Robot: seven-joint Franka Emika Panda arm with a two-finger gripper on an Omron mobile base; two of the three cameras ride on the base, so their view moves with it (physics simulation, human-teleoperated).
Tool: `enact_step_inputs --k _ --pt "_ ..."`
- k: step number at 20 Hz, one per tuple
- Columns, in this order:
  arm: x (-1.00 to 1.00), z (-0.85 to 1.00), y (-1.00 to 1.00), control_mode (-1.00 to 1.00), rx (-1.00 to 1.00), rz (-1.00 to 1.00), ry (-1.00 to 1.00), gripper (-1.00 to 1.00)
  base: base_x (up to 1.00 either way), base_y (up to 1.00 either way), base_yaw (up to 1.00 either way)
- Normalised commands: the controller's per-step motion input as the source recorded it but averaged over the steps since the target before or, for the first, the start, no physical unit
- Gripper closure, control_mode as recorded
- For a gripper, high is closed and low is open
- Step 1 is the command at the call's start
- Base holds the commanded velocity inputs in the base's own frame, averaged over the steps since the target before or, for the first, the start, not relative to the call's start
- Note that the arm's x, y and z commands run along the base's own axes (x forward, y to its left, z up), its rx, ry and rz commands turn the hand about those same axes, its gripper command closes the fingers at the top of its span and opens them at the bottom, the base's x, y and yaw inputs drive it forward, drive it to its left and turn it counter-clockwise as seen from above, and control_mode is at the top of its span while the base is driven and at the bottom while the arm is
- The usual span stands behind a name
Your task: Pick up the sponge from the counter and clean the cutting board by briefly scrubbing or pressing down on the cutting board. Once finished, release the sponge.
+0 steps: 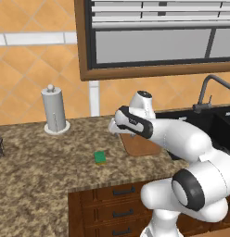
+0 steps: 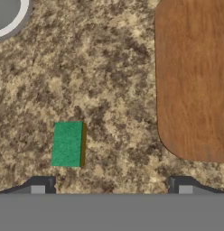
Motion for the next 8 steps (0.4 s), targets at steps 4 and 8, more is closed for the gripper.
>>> enact_step_inputs --k 4,8 --pt "-1.00 -0.07 -0.24 -1.00 0.04 0.00 -0.09 -1.00 0.00 0.00 0.00" --pt "-0.67 0.47 -0.31 -1.00 0.00 0.00 -0.19 -1.00 0.00 0.00 0.00"
